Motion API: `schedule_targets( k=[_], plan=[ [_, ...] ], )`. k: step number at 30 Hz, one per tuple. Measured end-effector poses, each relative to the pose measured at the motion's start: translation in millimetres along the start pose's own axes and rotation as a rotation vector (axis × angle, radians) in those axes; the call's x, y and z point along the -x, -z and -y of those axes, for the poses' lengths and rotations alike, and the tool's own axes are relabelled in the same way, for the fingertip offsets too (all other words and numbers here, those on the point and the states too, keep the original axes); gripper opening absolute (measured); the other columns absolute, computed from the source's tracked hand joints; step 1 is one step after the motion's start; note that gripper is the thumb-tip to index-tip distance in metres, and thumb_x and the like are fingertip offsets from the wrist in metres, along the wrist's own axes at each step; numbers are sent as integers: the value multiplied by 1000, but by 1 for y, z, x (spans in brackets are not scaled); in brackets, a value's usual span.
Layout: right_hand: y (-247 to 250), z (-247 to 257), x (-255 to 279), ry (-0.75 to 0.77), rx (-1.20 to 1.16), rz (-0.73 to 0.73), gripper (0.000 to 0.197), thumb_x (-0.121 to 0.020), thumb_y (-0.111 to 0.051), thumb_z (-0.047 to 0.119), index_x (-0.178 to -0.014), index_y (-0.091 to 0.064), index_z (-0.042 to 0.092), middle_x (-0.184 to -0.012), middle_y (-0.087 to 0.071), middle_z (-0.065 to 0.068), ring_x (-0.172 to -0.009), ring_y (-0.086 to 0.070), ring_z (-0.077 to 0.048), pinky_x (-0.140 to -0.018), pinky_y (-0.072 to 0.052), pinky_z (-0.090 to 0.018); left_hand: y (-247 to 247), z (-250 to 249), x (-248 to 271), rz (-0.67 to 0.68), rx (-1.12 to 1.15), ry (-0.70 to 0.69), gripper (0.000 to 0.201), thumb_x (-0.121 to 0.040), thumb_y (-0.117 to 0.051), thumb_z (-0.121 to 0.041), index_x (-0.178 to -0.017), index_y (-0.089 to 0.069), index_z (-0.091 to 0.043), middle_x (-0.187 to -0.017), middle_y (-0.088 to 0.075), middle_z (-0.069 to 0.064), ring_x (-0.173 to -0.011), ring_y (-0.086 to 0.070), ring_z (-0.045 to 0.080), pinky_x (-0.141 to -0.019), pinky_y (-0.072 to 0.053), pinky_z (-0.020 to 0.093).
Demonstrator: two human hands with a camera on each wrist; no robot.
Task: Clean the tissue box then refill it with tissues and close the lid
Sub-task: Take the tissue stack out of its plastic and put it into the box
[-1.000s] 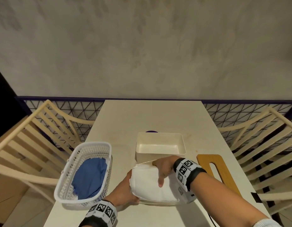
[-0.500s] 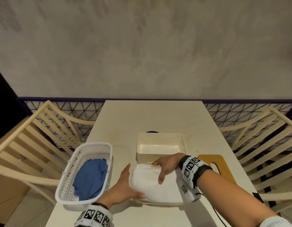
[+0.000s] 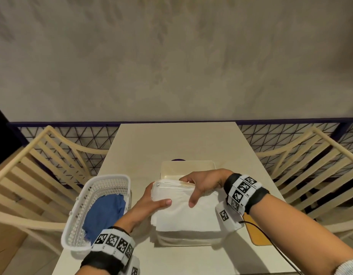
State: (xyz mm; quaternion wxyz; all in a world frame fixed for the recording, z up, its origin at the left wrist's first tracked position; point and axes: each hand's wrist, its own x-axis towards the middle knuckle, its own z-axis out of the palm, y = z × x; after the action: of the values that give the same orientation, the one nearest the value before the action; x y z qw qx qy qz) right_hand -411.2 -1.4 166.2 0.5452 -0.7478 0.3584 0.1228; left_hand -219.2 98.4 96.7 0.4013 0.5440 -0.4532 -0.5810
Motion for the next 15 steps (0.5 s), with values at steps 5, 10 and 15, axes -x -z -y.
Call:
schedule_targets(
  k=[5,10,15],
  plan=[
    [-8,-1,7,43,-52,-44,43,-73,-75,2,-110,-58,14,-103,-65,-5,-92,-63,-19,-92,-49,-43,4,-1,2,12,2,-7,139,-24,-88,-65,-142,-31,-16,-137,-51,7,-122,-54,22,-94,-50,30],
    [-13,-2,14,71,-86,-83,46,-72,-76,3,-111,-59,20,-108,-67,-7,-96,-64,-21,-92,-51,-43,5,-4,3,43,31,-14,140,-24,-90,-61,-143,-30,-17,-136,-52,7,-121,-54,21,-92,-50,28],
    [-19,-3,17,77,-148,-49,48,-75,-72,-4,-108,-60,28,-99,-67,2,-89,-65,-16,-80,-54,-30,4,-3,7,111,35,-4,136,-27,-88,-64,-142,-30,-20,-137,-52,5,-121,-55,17,-93,-50,28]
  ],
)
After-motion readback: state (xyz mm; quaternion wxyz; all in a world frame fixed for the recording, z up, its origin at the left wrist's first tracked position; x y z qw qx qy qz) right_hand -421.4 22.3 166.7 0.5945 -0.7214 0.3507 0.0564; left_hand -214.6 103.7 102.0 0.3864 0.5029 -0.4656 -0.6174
